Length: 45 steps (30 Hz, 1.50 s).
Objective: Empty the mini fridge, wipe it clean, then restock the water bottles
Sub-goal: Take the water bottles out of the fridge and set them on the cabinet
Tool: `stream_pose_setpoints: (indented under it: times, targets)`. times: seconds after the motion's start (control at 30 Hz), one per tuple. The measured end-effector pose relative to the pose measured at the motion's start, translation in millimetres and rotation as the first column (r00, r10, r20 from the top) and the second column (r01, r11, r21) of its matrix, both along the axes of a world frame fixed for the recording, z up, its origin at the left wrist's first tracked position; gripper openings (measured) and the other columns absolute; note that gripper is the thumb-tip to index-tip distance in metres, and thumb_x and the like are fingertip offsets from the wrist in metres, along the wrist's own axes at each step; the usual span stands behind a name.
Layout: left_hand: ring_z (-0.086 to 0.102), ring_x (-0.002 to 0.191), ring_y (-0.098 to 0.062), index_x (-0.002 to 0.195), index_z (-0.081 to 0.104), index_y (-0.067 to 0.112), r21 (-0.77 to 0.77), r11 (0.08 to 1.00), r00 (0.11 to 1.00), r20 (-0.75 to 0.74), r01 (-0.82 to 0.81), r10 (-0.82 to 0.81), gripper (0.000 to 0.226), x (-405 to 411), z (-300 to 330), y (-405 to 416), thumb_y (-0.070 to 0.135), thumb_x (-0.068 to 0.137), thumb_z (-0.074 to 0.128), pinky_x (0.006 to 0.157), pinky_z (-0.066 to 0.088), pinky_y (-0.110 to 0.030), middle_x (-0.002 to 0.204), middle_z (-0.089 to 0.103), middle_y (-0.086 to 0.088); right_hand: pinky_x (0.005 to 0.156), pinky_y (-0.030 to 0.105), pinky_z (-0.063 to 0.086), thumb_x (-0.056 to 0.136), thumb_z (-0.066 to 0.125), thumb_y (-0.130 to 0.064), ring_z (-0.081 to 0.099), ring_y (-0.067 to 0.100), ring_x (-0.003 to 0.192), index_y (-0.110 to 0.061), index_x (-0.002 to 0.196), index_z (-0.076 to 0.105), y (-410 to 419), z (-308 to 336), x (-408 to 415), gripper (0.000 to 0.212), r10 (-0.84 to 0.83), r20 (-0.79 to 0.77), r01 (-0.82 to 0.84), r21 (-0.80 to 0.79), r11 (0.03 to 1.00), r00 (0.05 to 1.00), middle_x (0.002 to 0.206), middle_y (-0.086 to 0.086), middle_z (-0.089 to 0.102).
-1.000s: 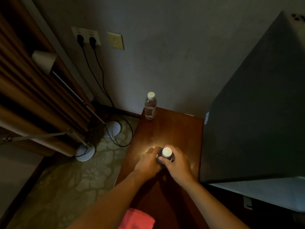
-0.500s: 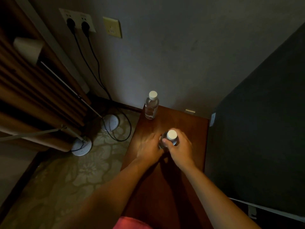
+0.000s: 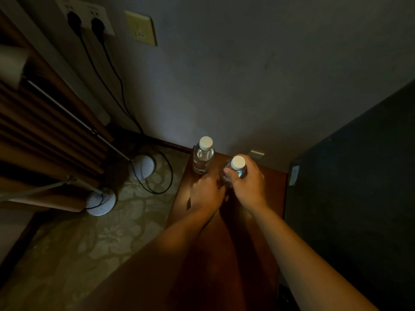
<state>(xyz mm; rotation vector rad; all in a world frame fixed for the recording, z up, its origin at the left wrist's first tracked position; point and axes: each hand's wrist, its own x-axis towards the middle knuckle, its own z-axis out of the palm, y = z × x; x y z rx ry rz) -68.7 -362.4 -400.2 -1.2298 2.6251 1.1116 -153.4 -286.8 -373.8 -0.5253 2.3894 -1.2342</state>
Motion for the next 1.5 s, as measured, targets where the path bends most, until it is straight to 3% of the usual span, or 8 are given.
stream_pose_setpoints:
  times: [0.23,0.37,0.6,0.83,0.93,1.03,1.2,1.5]
  targets:
    - [0.06,0.089,-0.015,0.11,0.067,0.018,-0.013,0.999,0.999,0.029,0.038,-0.037,0.02,-22,-5,-12,0.026,0.101,0.051,0.074,0.045,-0.029,0.103,0.068,-0.002,0.093,0.031,0.049,0.086,0.073,-0.028,0.056,0.012,0.114,-0.031,0.122,0.055,-18,-5,-19,0.041,-0.009,0.004,0.009,-0.007,1.0,1.0,0.123,-0.008,0.06]
    - [0.065,0.099,-0.023,0.111,0.067,0.019,0.027,0.999,0.999,0.037,0.027,-0.028,0.021,-24,-1,-14,0.028,0.1,0.052,0.078,0.051,-0.033,0.105,0.069,-0.004,0.095,0.037,0.052,0.086,0.073,-0.029,0.057,0.014,0.113,-0.028,0.122,0.056,-19,-3,-24,0.04,0.016,0.01,-0.016,-0.001,1.0,1.0,0.122,-0.007,0.061]
    - [0.066,0.09,-0.017,0.103,0.067,0.024,0.081,0.997,0.999,0.042,0.011,-0.014,0.014,-20,0,-11,0.03,0.099,0.055,0.079,0.055,-0.033,0.094,0.068,0.002,0.093,0.037,0.052,0.086,0.072,-0.028,0.058,0.015,0.11,-0.03,0.116,0.057,-20,4,-19,0.034,0.017,0.034,-0.018,0.028,0.999,0.999,0.117,-0.007,0.063]
    - [0.062,0.076,-0.011,0.083,0.061,0.027,0.05,0.998,0.998,0.042,0.049,-0.051,0.015,2,26,-23,0.036,0.094,0.057,0.064,0.048,-0.027,0.078,0.062,0.009,0.11,0.045,0.038,0.083,0.076,-0.033,0.038,0.024,0.139,-0.03,0.15,0.031,-5,23,-11,0.081,0.028,0.058,-0.038,0.183,0.982,0.998,0.15,0.0,0.042]
    - [0.057,0.071,-0.007,0.089,0.062,0.03,0.005,0.998,0.998,0.003,0.059,-0.059,0.009,15,41,-23,0.037,0.094,0.058,0.063,0.043,-0.024,0.078,0.059,0.013,0.109,0.044,0.035,0.091,0.066,-0.033,0.035,0.028,0.14,-0.025,0.151,0.029,7,41,3,0.07,0.002,0.029,-0.011,0.29,0.957,1.0,0.154,0.005,0.035]
    - [0.064,0.073,-0.008,0.095,0.064,0.03,0.033,0.999,0.996,-0.083,0.027,-0.025,0.009,26,56,-10,0.036,0.094,0.059,0.07,0.057,-0.031,0.081,0.066,0.01,0.105,0.04,0.04,0.094,0.061,-0.03,0.043,0.028,0.134,-0.022,0.143,0.041,22,58,17,0.054,0.002,0.0,-0.002,0.31,0.951,1.0,0.147,0.006,0.042]
    - [0.065,0.082,-0.01,0.109,0.063,0.03,-0.022,1.0,0.982,-0.191,0.003,-0.007,0.017,45,79,21,0.035,0.094,0.06,0.078,0.058,-0.035,0.09,0.068,0.008,0.105,0.038,0.04,0.095,0.058,-0.028,0.045,0.025,0.131,-0.022,0.141,0.044,54,85,35,0.048,0.032,-0.044,-0.019,0.268,0.963,0.999,0.144,0.005,0.046]
    - [0.064,0.083,-0.007,0.107,0.064,0.031,-0.106,0.994,0.967,-0.253,-0.019,-0.008,0.014,81,115,78,0.032,0.094,0.058,0.08,0.058,-0.037,0.087,0.066,0.012,0.107,0.04,0.04,0.098,0.052,-0.037,0.049,0.023,0.128,-0.021,0.141,0.046,117,114,73,0.047,0.091,-0.131,-0.073,0.14,0.988,0.987,0.139,0.004,0.053]
